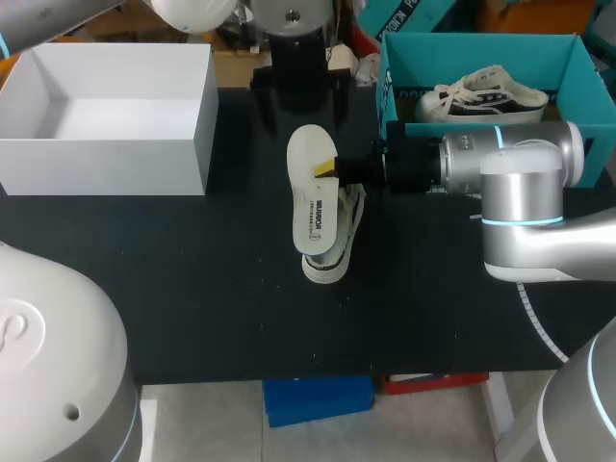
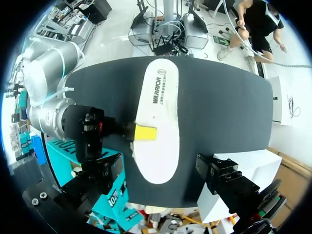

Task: Take the shoe out of the shoebox, open the shoe tongue, remove and reinsert the insole, then place the shoe into the shoebox

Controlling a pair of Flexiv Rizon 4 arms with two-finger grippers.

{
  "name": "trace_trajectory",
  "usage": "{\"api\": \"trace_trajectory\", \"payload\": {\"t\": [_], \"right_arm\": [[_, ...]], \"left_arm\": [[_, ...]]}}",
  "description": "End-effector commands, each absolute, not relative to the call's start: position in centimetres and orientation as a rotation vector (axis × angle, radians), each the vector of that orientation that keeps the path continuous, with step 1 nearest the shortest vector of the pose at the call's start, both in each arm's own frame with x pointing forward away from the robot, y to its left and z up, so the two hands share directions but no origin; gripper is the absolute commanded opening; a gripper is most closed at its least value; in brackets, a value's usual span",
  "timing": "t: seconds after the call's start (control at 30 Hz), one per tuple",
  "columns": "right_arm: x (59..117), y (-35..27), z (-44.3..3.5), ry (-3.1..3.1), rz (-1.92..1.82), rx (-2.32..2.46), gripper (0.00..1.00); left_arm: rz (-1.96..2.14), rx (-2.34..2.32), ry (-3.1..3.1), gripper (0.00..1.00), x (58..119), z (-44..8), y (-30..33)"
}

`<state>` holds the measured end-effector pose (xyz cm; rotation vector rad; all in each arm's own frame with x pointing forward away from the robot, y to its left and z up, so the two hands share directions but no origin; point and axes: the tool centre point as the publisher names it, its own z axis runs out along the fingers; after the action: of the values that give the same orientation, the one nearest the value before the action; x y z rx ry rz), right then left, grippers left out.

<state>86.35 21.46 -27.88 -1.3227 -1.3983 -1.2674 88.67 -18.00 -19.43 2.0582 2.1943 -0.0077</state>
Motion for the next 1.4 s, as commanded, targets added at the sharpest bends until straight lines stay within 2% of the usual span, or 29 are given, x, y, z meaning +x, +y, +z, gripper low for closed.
{"api": "trace_trajectory", "payload": {"t": [0.03, 0.6, 0.9, 1.17, 1.4], "right_arm": [[86.4, 21.5, -27.9, -1.399, -1.265, -1.324, 0.00], [86.4, 21.5, -27.9, -1.399, -1.265, -1.324, 0.00], [86.4, 21.5, -27.9, -1.399, -1.265, -1.324, 0.00], [86.4, 21.5, -27.9, -1.399, -1.265, -1.324, 0.00], [86.4, 21.5, -27.9, -1.399, -1.265, -1.324, 0.00]], "left_arm": [[0.041, 2.033, 2.163, 1.00, 84.8, -19.6, -17.4], [-0.021, 2.037, 2.130, 1.00, 78.1, -21.3, -16.6], [-0.564, 1.825, 1.806, 1.00, 78.1, -22.1, -13.3], [-0.744, 1.670, 1.737, 1.00, 79.8, -24.0, -10.9], [-0.744, 1.670, 1.737, 1.00, 79.8, -24.0, -10.9]]}}
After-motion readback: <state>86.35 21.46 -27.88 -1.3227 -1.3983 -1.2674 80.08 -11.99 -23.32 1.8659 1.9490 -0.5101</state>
